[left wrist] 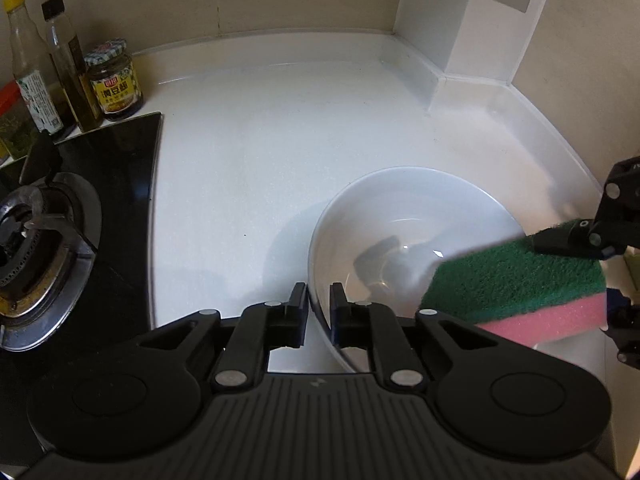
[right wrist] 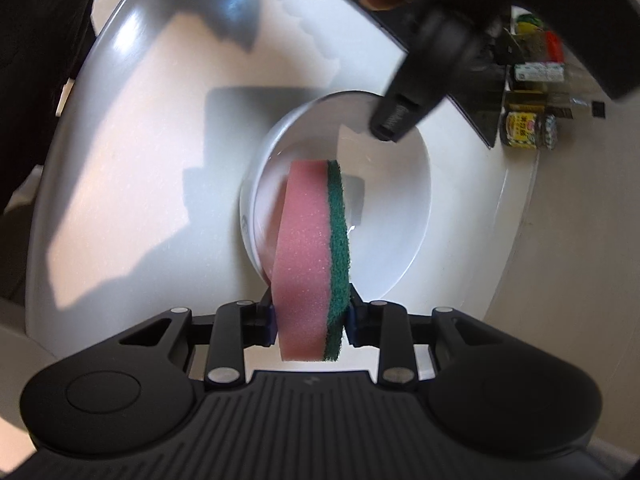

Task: Clean bowl
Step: 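Lift the sponge out of the bowl with the right gripper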

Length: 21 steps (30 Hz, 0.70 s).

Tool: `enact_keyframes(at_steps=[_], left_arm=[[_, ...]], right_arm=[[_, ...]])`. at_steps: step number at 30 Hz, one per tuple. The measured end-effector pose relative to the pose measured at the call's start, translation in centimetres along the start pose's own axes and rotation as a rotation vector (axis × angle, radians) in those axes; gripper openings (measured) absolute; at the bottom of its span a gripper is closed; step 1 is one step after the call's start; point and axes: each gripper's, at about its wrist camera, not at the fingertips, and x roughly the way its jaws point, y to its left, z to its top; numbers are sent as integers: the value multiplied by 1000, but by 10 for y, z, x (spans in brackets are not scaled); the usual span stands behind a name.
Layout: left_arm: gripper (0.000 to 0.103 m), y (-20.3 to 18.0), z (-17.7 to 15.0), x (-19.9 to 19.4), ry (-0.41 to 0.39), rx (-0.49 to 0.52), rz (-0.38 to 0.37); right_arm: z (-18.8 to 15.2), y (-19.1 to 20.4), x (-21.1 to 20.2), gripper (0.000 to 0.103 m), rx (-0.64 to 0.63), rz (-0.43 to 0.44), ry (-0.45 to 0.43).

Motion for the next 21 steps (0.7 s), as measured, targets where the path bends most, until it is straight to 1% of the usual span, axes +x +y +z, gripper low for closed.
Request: enact_keyframes(at_steps=[4, 5, 7, 8, 10, 11, 14, 16, 17, 19, 21], left_arm=[[9, 1, 2, 1, 0, 11, -9], [9, 1, 2, 1, -3, 10, -11], [10, 2, 1, 1, -9, 10, -17], [10, 3, 0, 1, -11, 9, -20], [11, 3, 1, 1, -8, 13, -21], [11, 3, 2, 0, -10, 16, -23], [11, 5, 5, -2, -24, 21, -29], [11, 10, 8, -3, -26, 6, -50], [11, 10, 10, -2, -21, 17, -51], [11, 10, 14, 1, -10, 40, -51], [11, 9, 18, 5, -6, 77, -50]], right_arm=[[1, -1, -4, 27, 65, 9, -18], [-1, -5, -8, 27, 126, 23, -37], [-11, -16, -19, 27, 294, 57, -94], [-20, -23, -25, 27, 405, 73, -129], [-50, -37, -41, 27, 706, 94, -217], [-66, -43, -44, 27, 848, 95, -246], [-106, -52, -43, 27, 1147, 106, -283], [-137, -46, -37, 27, 1340, 131, -297], [-148, -39, -32, 27, 1415, 157, -300], [-157, -25, -23, 27, 1495, 202, -311], [-161, -14, -14, 27, 1560, 218, -308]])
